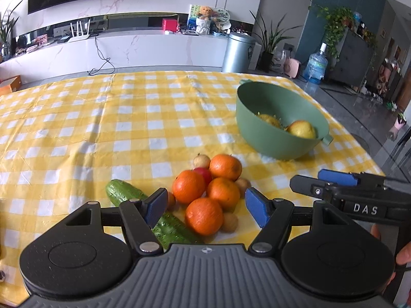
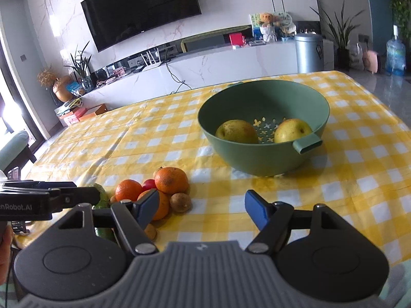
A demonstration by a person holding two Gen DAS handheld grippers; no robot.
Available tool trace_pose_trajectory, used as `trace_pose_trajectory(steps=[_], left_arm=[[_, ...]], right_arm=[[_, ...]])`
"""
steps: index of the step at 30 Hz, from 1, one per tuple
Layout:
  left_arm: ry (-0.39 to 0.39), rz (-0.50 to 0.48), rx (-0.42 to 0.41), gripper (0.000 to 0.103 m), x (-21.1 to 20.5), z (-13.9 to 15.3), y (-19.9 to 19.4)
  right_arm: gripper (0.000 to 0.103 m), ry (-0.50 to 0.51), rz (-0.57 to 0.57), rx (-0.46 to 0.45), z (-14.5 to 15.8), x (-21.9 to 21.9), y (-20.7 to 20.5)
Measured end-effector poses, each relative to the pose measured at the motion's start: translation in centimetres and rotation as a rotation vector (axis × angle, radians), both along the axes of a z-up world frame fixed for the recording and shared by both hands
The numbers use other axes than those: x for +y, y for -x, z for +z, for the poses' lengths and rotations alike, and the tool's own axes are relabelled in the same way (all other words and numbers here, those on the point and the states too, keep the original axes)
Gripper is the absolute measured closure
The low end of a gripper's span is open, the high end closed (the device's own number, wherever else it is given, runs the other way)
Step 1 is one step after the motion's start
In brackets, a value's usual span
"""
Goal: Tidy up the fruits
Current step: 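Grasp an orange with the left tool while the right tool grasps another orange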
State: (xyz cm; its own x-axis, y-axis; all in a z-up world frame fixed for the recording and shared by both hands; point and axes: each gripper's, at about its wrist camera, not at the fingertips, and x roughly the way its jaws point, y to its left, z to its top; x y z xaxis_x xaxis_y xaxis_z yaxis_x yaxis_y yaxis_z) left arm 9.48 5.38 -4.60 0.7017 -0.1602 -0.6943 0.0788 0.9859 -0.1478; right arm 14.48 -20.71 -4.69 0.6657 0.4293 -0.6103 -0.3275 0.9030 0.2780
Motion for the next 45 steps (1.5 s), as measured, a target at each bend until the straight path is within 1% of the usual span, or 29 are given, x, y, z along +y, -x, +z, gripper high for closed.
trace_pose_trajectory(steps=[3, 7, 8, 9, 13, 15, 17, 18, 20, 24, 27, 29, 32, 39, 41, 43, 45], left_arm=[[-0.01, -0.014, 0.015, 0.025, -0.3, -0.9, -0.1], [-0.044, -0.07, 0.034, 0.025, -1.0, -1.8, -0.1], [-0.052, -0.074, 0.046, 0.027, -1.2, -2.1, -0.2], [-0.057, -0.075, 0.053, 0.03, -1.4, -2.3, -0.3], [-0.068, -0.078, 0.072, 0.03, -1.6, -2.8, -0.8], [-0.095, -0.067, 0.085, 0.037, -1.7, -3.1, -1.2], [-0.098, -0.074, 0.089, 0.037, -1.9, -3.1, -1.5], [-0.097, -0.075, 0.099, 0.04, -1.9, -3.2, -1.7], [-0.105, -0.071, 0.12, 0.04, -2.1, -3.5, -2.1], [-0.163, -0.088, 0.141, 0.042, -2.9, -3.7, -2.6], [-0.183, -0.089, 0.154, 0.045, -3.3, -3.8, -3.0], [-0.177, -0.093, 0.155, 0.048, -3.4, -3.8, -3.1], [-0.178, -0.081, 0.157, 0.057, -3.2, -3.7, -3.0], [-0.136, -0.061, 0.144, 0.059, -2.6, -3.5, -2.7], [-0.113, -0.048, 0.135, 0.059, -2.2, -3.1, -2.6], [-0.09, -0.028, 0.118, 0.059, -1.7, -2.6, -2.3], [-0.067, -0.005, 0.096, 0.059, -1.0, -1.9, -2.2]], right_arm=[[0.037, -0.008, 0.016, 0.009, -0.7, 0.4, -0.3], [0.039, 0.001, 0.03, 0.005, -1.5, 0.9, -0.7], [0.039, 0.004, 0.033, 0.009, -1.7, 1.0, -0.8], [0.039, 0.004, 0.035, 0.014, -1.8, 1.1, -0.9], [0.041, 0.0, 0.054, 0.031, -2.3, 1.5, -1.3], [0.042, -0.001, 0.072, 0.035, -2.5, 1.8, -1.3], [0.043, 0.004, 0.087, 0.037, -2.6, 2.1, -1.3], [0.043, 0.005, 0.093, 0.037, -2.6, 2.2, -1.3], [0.044, 0.003, 0.097, 0.041, -2.7, 2.3, -1.4], [0.044, -0.021, 0.084, 0.059, -2.9, 2.0, -1.8], [0.044, -0.04, 0.078, 0.076, -3.1, 1.8, -2.1], [0.044, -0.047, 0.076, 0.079, -3.2, 1.8, -2.1], [0.044, -0.053, 0.083, 0.082, -3.3, 1.8, -2.2], [0.045, -0.062, 0.124, 0.061, -3.1, 2.3, -2.0], [0.046, -0.064, 0.131, 0.059, -3.1, 2.4, -2.0], [0.051, -0.059, 0.134, 0.062, -3.1, 2.5, -2.1], [0.053, -0.058, 0.134, 0.066, -3.2, 2.6, -2.2]])
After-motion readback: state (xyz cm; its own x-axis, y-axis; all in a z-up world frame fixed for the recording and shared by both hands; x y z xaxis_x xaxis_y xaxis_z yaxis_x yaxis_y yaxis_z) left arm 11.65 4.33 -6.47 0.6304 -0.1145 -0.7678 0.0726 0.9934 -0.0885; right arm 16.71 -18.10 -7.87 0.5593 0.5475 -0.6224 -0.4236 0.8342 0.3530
